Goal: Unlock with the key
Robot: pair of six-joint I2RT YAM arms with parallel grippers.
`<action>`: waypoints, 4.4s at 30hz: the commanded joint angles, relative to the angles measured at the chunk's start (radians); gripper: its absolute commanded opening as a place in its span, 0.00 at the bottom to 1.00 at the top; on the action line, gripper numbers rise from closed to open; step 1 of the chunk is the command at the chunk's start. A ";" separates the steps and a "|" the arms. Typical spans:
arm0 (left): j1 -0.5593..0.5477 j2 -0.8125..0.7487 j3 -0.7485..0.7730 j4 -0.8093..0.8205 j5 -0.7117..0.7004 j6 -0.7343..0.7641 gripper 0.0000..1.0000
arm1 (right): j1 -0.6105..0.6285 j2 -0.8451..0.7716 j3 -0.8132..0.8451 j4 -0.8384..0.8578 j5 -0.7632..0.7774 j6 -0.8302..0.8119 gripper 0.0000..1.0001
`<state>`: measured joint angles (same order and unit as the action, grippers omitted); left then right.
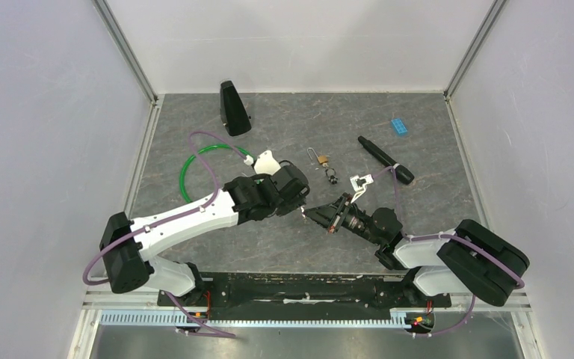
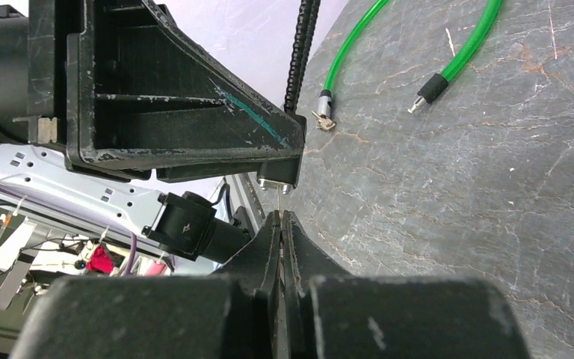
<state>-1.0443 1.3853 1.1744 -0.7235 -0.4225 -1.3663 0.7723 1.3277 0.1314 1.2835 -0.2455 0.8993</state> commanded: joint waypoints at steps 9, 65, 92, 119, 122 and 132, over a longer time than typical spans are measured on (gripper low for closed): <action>-0.106 0.052 0.071 0.000 -0.035 -0.005 0.02 | -0.014 -0.038 -0.005 0.016 0.104 0.030 0.00; -0.106 -0.073 -0.126 0.147 0.221 -0.098 0.02 | -0.052 -0.037 0.076 0.091 0.050 -0.193 0.00; 0.267 -0.222 -0.312 0.447 0.486 -0.111 0.02 | -0.045 -0.425 0.145 -0.611 -0.019 -0.643 0.72; 0.306 -0.249 -0.373 0.516 0.783 0.052 0.02 | -0.153 -0.428 0.159 -0.566 -0.338 -0.668 0.58; 0.306 -0.256 -0.374 0.520 0.780 0.052 0.02 | -0.153 -0.420 0.158 -0.555 -0.347 -0.651 0.55; 0.307 -0.262 -0.370 0.539 0.779 0.052 0.02 | -0.153 -0.390 0.152 -0.523 -0.353 -0.622 0.45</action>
<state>-0.7414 1.1488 0.7971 -0.2512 0.3244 -1.3525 0.6235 0.9241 0.2653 0.6956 -0.5739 0.2520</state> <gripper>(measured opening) 0.429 0.461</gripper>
